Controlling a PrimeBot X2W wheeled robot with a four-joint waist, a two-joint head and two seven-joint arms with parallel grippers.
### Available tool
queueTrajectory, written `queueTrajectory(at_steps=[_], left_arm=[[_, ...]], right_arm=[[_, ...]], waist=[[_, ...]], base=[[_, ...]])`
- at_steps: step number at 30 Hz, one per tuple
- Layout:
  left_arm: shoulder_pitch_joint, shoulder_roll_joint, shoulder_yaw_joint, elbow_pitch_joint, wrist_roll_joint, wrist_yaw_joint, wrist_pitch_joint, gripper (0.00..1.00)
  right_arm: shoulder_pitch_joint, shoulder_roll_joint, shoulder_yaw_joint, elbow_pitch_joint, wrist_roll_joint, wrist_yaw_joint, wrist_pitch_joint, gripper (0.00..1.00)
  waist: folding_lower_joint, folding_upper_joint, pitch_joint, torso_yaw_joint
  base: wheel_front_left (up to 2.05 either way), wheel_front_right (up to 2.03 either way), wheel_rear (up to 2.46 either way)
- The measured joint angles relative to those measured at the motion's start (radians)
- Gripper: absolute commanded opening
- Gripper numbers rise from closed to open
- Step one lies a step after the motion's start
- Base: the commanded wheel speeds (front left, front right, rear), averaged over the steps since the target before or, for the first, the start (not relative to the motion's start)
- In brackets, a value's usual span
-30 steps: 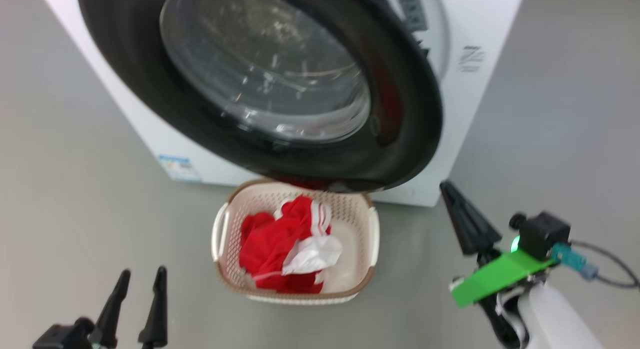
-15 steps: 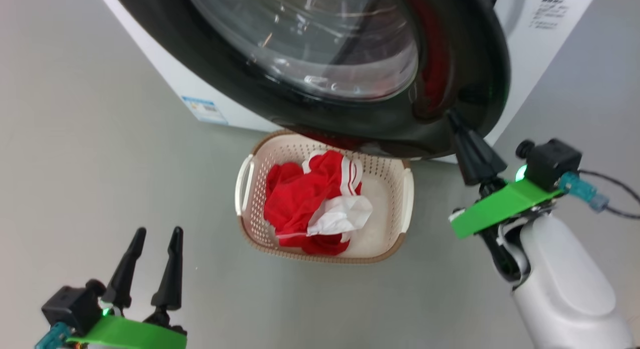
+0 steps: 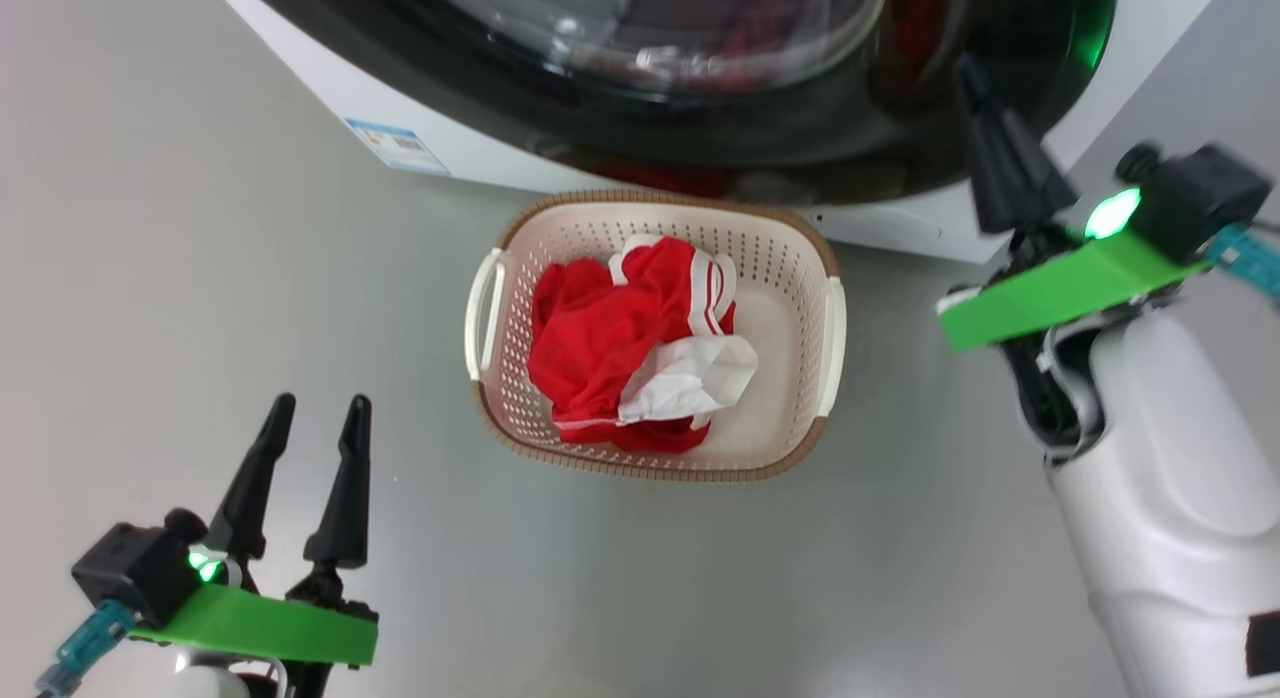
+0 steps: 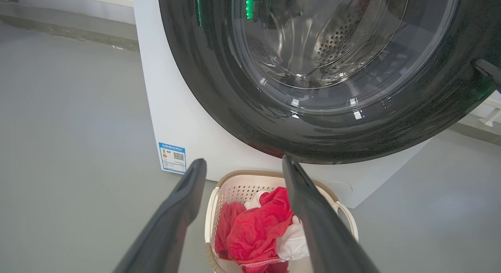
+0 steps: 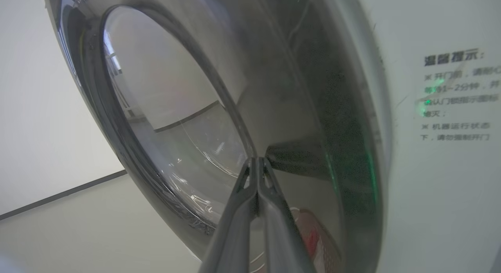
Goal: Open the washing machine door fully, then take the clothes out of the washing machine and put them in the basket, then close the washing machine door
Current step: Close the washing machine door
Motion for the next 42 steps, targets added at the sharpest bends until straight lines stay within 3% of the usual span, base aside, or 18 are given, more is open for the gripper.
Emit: queueTrajectory(at_steps=[13, 23, 24, 26, 27, 42], left_arm=[[-0.043, 0.003, -0.006, -0.015, -0.008, 0.0, 0.0, 1.0], [-0.062, 0.007, -0.008, -0.007, -0.008, 0.0, 0.0, 1.0], [-0.062, 0.007, -0.008, -0.003, -0.008, 0.0, 0.0, 1.0], [-0.059, 0.008, -0.005, 0.002, -0.008, 0.0, 0.0, 1.0], [-0.056, 0.011, -0.003, 0.004, -0.008, 0.0, 0.0, 1.0], [0.063, 0.03, 0.055, 0.041, 0.01, 0.0, 0.0, 1.0]], right_arm=[[-0.094, 0.045, -0.093, -0.032, -0.026, 0.009, 0.0, 0.0], [-0.094, 0.053, -0.082, -0.021, -0.052, 0.007, 0.0, 0.01], [-0.089, 0.052, -0.077, -0.018, -0.052, 0.007, 0.0, 0.14], [-0.067, 0.051, -0.062, -0.01, -0.052, 0.003, 0.0, 0.68], [-0.048, 0.051, -0.058, -0.006, -0.052, 0.003, 0.0, 1.0], [0.223, 0.036, 0.009, 0.028, -0.041, 0.003, 0.0, 1.0]], waist=[[0.0, 0.0, 0.08, -0.012], [0.0, 0.0, 0.063, -0.026], [0.0, 0.0, 0.057, -0.028], [-0.0001, 0.0, 0.042, -0.033], [0.0, 0.0, 0.034, -0.036], [0.0, 0.0, -0.116, -0.118]], base=[[0.0, 0.0, 0.0], [0.0, 0.0, 0.0], [0.0, 0.0, 0.0], [0.0, 0.0, 0.0], [0.0, 0.0, 0.0], [0.0, 0.0, 0.0]])
